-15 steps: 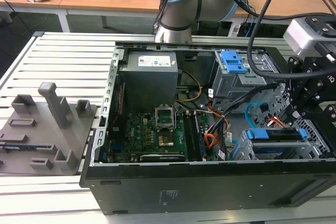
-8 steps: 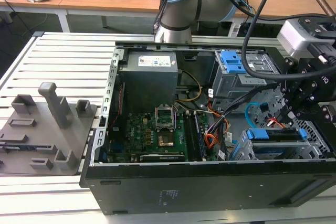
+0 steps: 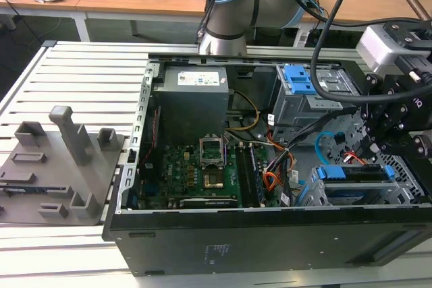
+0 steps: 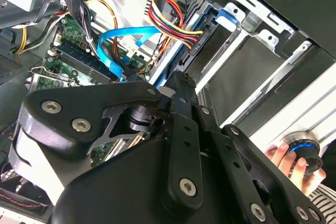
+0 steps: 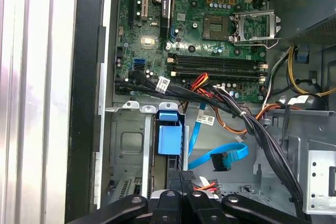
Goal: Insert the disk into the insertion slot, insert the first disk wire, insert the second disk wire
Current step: 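Insert the second disk wire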
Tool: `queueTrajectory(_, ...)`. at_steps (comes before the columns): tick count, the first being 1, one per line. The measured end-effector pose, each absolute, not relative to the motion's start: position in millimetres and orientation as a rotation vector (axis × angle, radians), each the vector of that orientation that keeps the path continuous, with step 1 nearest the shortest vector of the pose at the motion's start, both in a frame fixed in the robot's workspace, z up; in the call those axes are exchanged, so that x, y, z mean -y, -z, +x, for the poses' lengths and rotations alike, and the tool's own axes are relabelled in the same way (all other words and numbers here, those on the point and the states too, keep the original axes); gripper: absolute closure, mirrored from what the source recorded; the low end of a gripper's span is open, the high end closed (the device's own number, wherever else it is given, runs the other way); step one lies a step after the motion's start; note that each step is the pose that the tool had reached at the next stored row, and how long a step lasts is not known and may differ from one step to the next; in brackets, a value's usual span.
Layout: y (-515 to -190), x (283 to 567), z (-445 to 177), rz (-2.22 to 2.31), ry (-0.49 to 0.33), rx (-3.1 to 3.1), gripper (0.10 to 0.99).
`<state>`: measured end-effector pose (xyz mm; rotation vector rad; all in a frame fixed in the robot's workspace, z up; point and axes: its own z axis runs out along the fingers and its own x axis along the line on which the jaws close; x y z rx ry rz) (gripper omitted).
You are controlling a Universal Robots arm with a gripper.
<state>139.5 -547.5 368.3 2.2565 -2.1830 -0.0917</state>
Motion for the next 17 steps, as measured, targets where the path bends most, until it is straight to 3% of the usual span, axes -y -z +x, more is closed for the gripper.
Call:
queueTrajectory(14, -390.1, 546.5, 142.7, 2.257, 0.092, 2.183, 0.98)
queueTrajectory(17, -390.5, 546.5, 142.7, 2.257, 0.092, 2.183, 0.918)
